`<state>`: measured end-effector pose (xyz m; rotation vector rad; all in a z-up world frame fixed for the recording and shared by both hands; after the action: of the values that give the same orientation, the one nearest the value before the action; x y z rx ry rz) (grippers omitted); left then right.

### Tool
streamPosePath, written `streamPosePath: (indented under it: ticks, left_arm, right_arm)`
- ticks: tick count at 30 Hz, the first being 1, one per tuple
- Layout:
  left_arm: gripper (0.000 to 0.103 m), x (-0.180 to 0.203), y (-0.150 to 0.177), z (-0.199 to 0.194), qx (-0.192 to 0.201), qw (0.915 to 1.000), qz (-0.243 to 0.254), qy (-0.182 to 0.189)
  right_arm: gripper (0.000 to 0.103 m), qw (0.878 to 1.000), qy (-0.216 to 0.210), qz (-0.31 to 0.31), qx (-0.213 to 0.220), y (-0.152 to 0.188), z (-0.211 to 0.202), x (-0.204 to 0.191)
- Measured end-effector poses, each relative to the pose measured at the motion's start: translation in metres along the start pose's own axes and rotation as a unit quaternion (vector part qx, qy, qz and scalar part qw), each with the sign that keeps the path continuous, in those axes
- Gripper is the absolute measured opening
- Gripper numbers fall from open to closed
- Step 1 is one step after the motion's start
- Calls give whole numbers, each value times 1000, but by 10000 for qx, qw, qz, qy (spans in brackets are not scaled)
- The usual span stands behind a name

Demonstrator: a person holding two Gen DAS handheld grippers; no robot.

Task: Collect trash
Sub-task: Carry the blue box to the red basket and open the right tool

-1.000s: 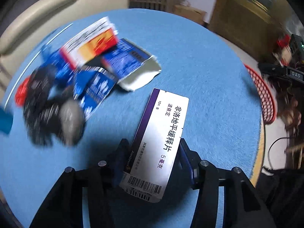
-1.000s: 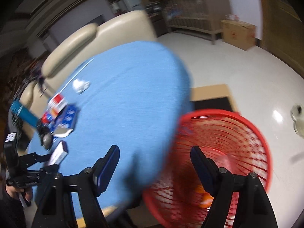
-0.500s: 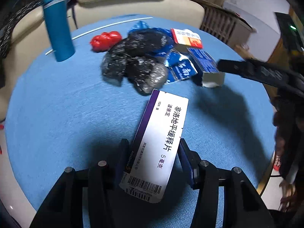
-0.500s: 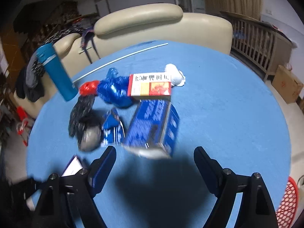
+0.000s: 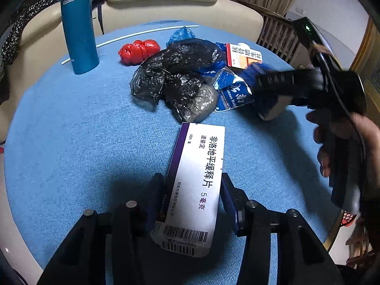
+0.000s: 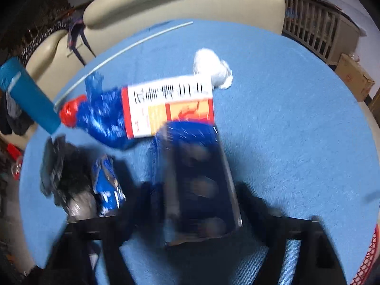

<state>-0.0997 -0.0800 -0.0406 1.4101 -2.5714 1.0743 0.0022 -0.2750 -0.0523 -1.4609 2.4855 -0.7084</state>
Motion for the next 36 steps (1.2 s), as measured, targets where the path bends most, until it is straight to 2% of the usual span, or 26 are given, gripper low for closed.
streamPosePath:
  ticks: [1,9,24,36]
  left_arm:
    - [49,0,0,-1,5,10000,-10,-14]
    - [49,3,-1,-2,59,9999,-51,-151]
    - [48,43,-7,-16,299,9993,35,-229]
    - [48,115,-15,-12,361,9980,515,24]
  right_arm:
    - [44,10000,47,-53,63,1,-1,2]
    - [43,9991,-404,32,125,20,-15,24]
    - [43,9940,-777,286,709,56,-94,68]
    - [43,9891,-557,975,949,88,-126,164]
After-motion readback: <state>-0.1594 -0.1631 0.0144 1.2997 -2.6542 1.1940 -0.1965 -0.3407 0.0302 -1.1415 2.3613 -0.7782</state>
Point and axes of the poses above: each gripper's, at about its wrist camera, not at the fingertips, and z roughly the way its jaws point, x to its right, y to its underside, the point moved 10 cm from there along z, roughly the way its jaws point, and after that the axes turned 13 degrees about y, right-handed, at the moved point
